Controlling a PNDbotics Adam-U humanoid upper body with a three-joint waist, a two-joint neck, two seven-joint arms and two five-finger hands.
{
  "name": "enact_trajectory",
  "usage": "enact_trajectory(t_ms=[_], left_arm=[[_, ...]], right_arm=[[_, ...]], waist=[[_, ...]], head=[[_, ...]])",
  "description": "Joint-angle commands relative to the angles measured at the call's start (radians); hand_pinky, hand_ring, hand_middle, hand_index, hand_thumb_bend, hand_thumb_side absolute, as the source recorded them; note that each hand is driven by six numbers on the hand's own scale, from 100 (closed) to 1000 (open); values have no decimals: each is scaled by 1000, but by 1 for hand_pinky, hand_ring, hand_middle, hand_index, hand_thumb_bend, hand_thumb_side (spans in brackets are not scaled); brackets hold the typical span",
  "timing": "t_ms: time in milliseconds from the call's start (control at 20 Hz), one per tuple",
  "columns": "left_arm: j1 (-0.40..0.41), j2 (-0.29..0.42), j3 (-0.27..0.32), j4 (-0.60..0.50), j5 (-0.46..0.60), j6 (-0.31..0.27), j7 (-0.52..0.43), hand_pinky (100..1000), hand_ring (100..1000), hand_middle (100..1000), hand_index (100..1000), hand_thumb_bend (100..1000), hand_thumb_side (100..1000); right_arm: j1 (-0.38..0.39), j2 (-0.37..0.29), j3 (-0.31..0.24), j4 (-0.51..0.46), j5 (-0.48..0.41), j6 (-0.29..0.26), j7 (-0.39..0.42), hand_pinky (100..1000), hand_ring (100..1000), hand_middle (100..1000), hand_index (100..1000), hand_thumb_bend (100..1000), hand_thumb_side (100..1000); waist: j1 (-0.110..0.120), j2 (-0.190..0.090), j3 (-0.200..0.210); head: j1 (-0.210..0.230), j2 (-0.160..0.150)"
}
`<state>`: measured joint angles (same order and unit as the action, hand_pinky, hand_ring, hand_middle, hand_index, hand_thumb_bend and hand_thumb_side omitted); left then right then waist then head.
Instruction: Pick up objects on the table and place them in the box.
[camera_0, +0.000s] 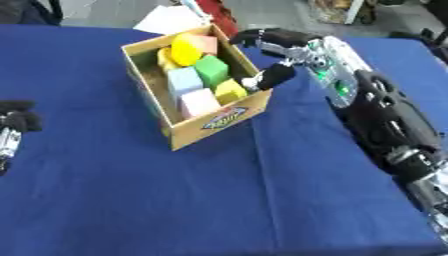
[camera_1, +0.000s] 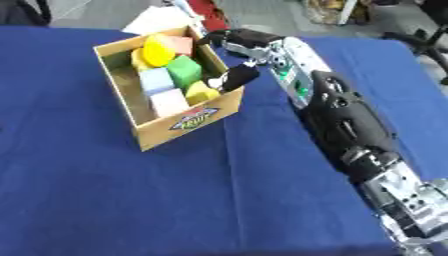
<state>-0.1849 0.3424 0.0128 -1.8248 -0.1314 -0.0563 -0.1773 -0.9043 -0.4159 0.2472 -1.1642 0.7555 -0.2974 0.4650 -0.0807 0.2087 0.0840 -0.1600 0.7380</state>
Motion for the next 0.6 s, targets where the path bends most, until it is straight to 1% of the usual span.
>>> enact_trajectory(t_ms=[50, 100, 150, 250, 350, 400, 500, 600], left_arm=[[-4, 10, 14, -11, -2, -1, 5, 741, 622, 587, 772, 100, 682], [-3, 9, 15, -10, -2, 0, 7, 741, 622, 588, 772, 100, 683], [-2, 8, 15, -9, -2, 1, 9, 741, 623, 588, 771, 100, 684], [-1, 5, 17, -8, -3, 2, 14, 741, 625, 590, 770, 100, 687], [-1, 1, 18, -7, -3, 3, 19, 742, 628, 592, 770, 100, 688], [0, 1, 18, -7, -4, 3, 21, 742, 629, 593, 770, 100, 688], [1, 1, 20, -7, -3, 4, 25, 743, 633, 597, 769, 100, 688], [2, -1, 21, -8, -3, 4, 32, 743, 637, 600, 769, 100, 691]], right_arm=[[11, -76, -20, -153, -72, 2, -25, 842, 849, 921, 994, 127, 535], [36, -92, -31, -209, -107, 11, -58, 818, 824, 894, 985, 100, 511], [67, -107, -41, -265, -147, 30, -96, 776, 779, 848, 967, 100, 447], [141, -118, -68, -358, -219, 87, -190, 730, 734, 807, 934, 100, 394], [223, -112, -93, -433, -292, 148, -290, 679, 687, 774, 907, 100, 375], [263, -103, -106, -463, -330, 174, -338, 669, 678, 768, 902, 100, 372], [334, -81, -128, -511, -404, 210, -427, 635, 643, 742, 880, 100, 372], [400, -54, -151, -543, -474, 228, -510, 607, 605, 704, 856, 100, 375]], waist=[[-1, -33, -9], [-2, -32, -15], [-2, -32, -21], [-4, -28, -36], [-5, -24, -49], [-5, -23, -55], [-6, -21, -64], [-6, -18, -73]], head=[[11, 0], [16, 1], [21, 2], [31, 1], [43, 1], [48, 2], [57, 1], [67, 2]])
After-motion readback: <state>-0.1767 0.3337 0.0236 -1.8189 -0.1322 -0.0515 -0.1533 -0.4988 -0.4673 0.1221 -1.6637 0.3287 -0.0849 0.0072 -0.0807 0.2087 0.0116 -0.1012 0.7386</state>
